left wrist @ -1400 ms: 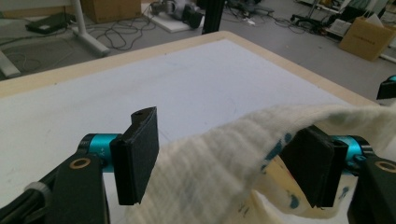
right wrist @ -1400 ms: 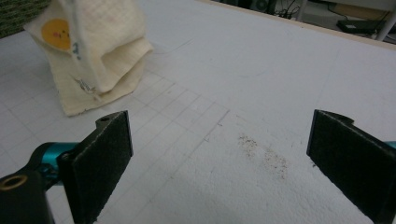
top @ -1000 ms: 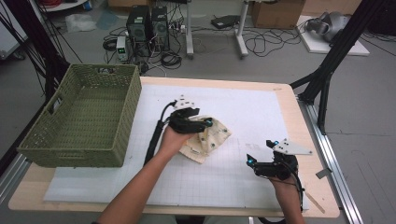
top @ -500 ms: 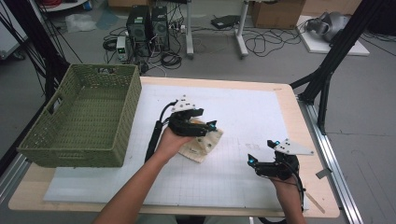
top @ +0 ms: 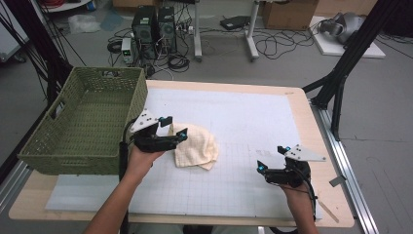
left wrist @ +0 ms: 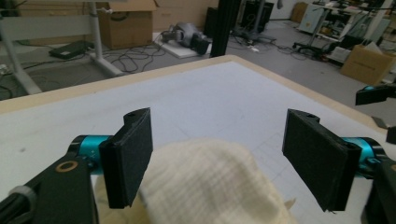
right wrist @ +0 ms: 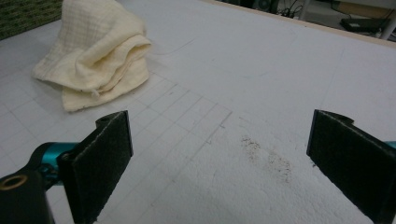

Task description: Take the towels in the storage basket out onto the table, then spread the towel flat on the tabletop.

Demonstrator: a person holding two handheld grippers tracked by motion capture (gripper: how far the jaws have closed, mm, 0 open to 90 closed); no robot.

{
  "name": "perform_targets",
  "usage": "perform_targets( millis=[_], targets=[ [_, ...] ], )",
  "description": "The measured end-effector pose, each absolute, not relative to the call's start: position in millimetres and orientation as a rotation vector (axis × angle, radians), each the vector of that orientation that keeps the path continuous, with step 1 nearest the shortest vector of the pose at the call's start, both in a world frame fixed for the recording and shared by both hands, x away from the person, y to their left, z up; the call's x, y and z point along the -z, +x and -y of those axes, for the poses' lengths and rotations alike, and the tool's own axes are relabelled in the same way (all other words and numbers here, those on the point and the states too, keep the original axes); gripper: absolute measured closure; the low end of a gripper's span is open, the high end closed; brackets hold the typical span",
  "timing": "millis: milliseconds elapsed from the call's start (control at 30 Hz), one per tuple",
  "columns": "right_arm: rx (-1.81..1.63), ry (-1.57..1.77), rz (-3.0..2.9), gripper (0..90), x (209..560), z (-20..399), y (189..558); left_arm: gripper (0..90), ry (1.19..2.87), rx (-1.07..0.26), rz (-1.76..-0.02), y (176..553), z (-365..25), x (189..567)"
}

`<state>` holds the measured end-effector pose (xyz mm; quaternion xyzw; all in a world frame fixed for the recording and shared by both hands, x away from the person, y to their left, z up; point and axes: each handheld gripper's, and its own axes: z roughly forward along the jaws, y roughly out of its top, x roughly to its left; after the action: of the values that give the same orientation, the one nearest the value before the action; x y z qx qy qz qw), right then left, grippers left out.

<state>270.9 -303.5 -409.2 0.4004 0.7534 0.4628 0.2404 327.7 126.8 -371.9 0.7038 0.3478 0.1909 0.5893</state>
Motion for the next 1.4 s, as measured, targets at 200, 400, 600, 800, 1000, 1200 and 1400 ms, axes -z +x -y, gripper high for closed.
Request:
perform_targets(
  millis=[200,400,600,800,1000,1200,1400],
  targets=[
    [-1.265,1.098,-2.063,6.1,409.4,302.7,270.8,18.4,1.632,-0.462,-0.843,319.0,-140.7,382.5],
    [-1.246,1.069,-2.088,6.1,407.4,295.4,271.7,18.4,1.627,-0.469,-0.842,313.4,-147.3,387.6],
    [-1.257,1.012,-2.132,6.0,406.1,280.2,274.7,18.4,1.625,-0.476,-0.839,311.5,-149.8,391.9],
    [-1.296,0.931,-2.211,6.1,405.4,256.2,284.3,18.5,1.617,-0.477,-0.84,312.2,-151.8,392.1],
    [-1.293,0.865,-2.305,15.4,410.8,220.2,303.0,18.5,1.606,-0.484,-0.849,312.3,-157.1,390.2],
    [-1.299,0.777,-2.412,25.2,416.6,173.8,322.3,18.6,1.585,-0.489,-0.859,312.4,-161.4,388.3],
    [-1.257,0.773,-2.448,38.1,423.9,138.1,336.1,18.7,1.571,-0.487,-0.862,312.7,-165.0,387.5]
  ],
)
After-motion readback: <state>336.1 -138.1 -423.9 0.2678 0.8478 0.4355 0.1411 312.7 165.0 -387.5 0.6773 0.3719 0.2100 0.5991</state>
